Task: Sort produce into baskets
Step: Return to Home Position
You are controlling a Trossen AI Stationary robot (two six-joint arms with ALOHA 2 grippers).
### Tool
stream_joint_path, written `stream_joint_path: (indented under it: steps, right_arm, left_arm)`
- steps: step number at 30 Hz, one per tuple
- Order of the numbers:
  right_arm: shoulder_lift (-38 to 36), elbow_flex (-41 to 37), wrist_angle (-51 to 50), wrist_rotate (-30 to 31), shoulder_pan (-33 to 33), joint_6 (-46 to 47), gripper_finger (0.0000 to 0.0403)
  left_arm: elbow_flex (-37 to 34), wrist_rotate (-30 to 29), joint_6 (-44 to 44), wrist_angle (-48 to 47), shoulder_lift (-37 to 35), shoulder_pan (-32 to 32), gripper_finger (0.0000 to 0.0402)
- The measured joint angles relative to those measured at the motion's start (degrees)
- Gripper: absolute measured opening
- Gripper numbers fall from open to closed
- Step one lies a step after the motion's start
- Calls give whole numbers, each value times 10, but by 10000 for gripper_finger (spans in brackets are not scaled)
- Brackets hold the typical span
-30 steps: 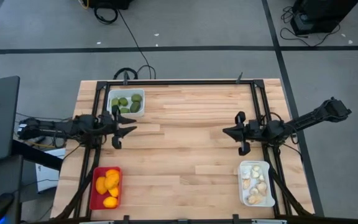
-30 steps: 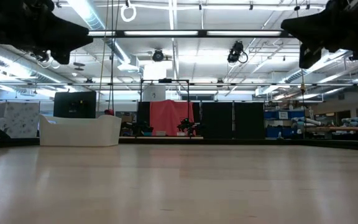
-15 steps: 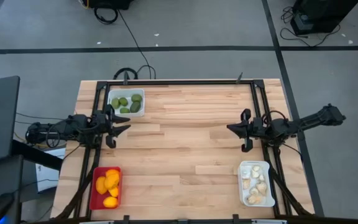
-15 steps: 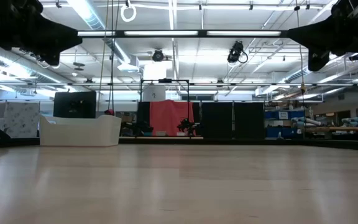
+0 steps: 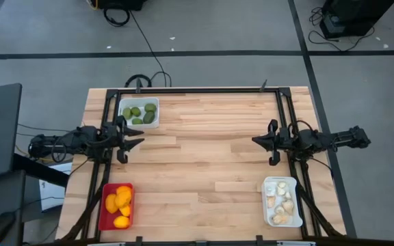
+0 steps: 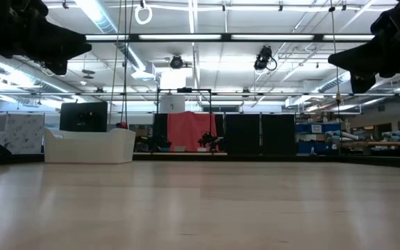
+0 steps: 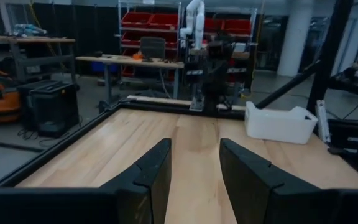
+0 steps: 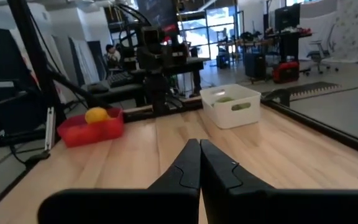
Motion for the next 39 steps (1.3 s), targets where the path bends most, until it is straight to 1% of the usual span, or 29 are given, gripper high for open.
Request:
stream_joint_path:
  steps: [2, 4, 9, 13, 17, 21, 39]
  right_arm:
    - [-12, -3, -13, -10, -5, 2, 9]
    - [-11, -5, -3, -25, -8, 3, 10]
    - [-8, -7, -4, -33, -11, 0, 10]
    - [-4, -7, -6, -55, -11, 6, 13]
    - [-4, -7, -10, -82, -11, 37, 21]
    - [-4, -7, -6, -84, -11, 61, 27]
    - [-4, -7, -6, -82, -11, 61, 27]
  left_arm:
    - [-11, 7, 1, 16, 0, 0, 140]
    - [-28, 8, 1, 29, 0, 0, 140]
    - [-92, 8, -1, 94, 0, 0, 140]
    - [-93, 24, 1, 96, 17, 1, 140]
    - [-93, 23, 17, 94, 17, 1, 140]
    - [-93, 20, 17, 94, 17, 1, 140]
    - [-94, 16, 16, 130, 19, 1, 140]
